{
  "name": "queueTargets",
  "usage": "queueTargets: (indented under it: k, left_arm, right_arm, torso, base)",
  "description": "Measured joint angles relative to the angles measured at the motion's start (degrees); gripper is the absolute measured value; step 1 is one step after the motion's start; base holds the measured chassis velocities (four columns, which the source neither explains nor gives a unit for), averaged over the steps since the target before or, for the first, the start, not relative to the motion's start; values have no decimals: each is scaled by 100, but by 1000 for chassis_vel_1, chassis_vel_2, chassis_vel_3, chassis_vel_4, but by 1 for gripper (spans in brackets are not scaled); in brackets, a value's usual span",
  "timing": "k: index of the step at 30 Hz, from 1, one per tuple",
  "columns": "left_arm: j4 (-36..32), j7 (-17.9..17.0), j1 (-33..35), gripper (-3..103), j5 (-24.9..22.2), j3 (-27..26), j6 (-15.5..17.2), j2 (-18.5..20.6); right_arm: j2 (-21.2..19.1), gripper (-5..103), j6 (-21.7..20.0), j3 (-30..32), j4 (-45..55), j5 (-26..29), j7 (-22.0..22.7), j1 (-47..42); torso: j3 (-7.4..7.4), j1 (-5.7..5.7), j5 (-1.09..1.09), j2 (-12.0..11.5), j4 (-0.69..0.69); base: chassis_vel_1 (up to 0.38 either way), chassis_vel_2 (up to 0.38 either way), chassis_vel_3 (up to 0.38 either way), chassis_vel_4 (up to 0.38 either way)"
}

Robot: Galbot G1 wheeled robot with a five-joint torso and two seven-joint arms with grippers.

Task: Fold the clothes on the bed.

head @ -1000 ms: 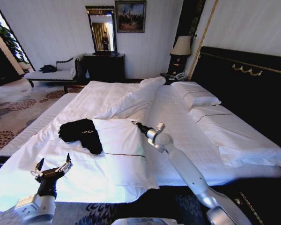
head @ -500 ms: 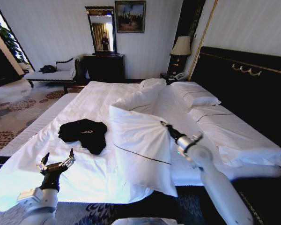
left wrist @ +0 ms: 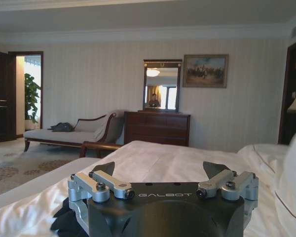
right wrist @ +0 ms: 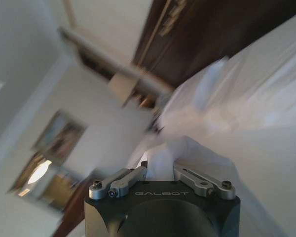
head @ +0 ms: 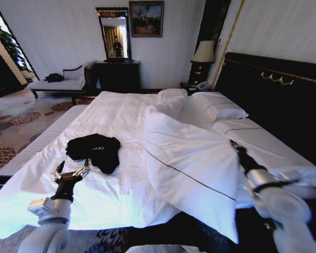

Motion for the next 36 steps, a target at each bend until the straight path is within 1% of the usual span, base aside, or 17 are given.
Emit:
queueTargets:
  k: [2, 3, 5, 8, 9, 13, 14, 19, 20, 22, 24, 25, 26, 29, 31, 32, 36]
  left_arm:
    - [70, -3, -146, 100, -26, 79, 2, 32]
    - [70, -3, -146, 100, -26, 79, 2, 32]
    - [161, -3, -273, 100, -27, 176, 2, 76]
    - [322, -3, -452, 100, -44, 289, 2, 155]
    - [322, -3, -452, 100, -44, 289, 2, 155]
    - [469, -3, -565, 100, -131, 303, -8, 348]
    - [469, -3, -565, 100, -131, 303, -8, 348]
    - [582, -3, -586, 100, -226, 268, -76, 625]
    - [582, -3, -586, 100, -226, 268, -76, 625]
    - [621, -3, -602, 100, -268, 253, -106, 703]
    - [652, -4, -616, 100, -328, 239, -130, 761]
    - [676, -7, -627, 100, -357, 232, -146, 790]
    - [676, -7, -627, 100, -357, 232, -146, 790]
    - [723, -23, -644, 100, -386, 223, -176, 851]
    - [729, -29, -645, 100, -389, 222, -187, 875]
    - [729, -29, -645, 100, -389, 222, -187, 875]
    - [818, -30, -688, 100, -393, 272, -216, 906]
  right_arm:
    - [237, 2, 69, 388, 205, -67, 179, -371]
    - [237, 2, 69, 388, 205, -67, 179, -371]
    - [504, 2, 129, 679, 441, -134, 342, -700]
    - [835, 2, 254, 856, 665, -339, 614, -988]
    - [835, 2, 254, 856, 665, -339, 614, -988]
    - [1093, 2, 442, 857, 571, -749, 1171, -1110]
    - [1093, 2, 442, 857, 571, -749, 1171, -1110]
    - [1448, 2, 673, 839, 153, -1266, 1730, -1165]
    - [1448, 2, 673, 839, 153, -1266, 1730, -1165]
    - [1666, 2, 910, 917, -50, -1578, 1892, -1179]
    - [1909, 2, 1077, 1042, -117, -1702, 2017, -1236]
    - [2044, 2, 1123, 1077, -118, -1737, 2077, -1292]
    - [2044, 2, 1123, 1077, -118, -1737, 2077, -1292]
    - [2365, 2, 1169, 1029, -50, -1919, 2193, -1448]
    - [2403, 2, 1181, 913, 52, -2040, 2306, -1487]
    - [2403, 2, 1181, 913, 52, -2040, 2306, -1487]
    - [2408, 2, 1180, 592, 388, -2284, 2589, -1586]
  torso:
    - [0, 0, 0, 0, -1]
    - [0, 0, 0, 0, -1]
    - [0, 0, 0, 0, -1]
    - [0, -1, -3, 1, -1]
    - [0, -1, -3, 1, -1]
    - [0, 0, -2, 0, 0]
    - [0, 0, -2, 0, 0]
    - [0, 0, 0, 0, 1]
    - [0, 0, 0, 0, 1]
    - [0, 1, 0, 0, 1]
    - [0, 1, -2, 0, 1]
    - [0, 1, -2, 0, 0]
    - [0, 1, -2, 0, 0]
    - [0, 1, -1, 0, -1]
    - [0, 1, -4, 1, 1]
    - [0, 1, -4, 1, 1]
    - [0, 0, -2, 0, 0]
  base:
    - [0, 0, 0, 0]
    - [0, 0, 0, 0]
    - [0, 0, 0, 0]
    - [0, 0, 0, 0]
    - [0, 0, 0, 0]
    - [0, 0, 0, 0]
    - [0, 0, 0, 0]
    - [0, 0, 0, 0]
    - [0, 0, 0, 0]
    - [0, 0, 0, 0]
    - [0, 0, 0, 0]
    - [0, 0, 0, 0]
    - [0, 0, 0, 0]
    - [0, 0, 0, 0]
    - [0, 0, 0, 0]
    - [0, 0, 0, 0]
    - [0, 0, 0, 0]
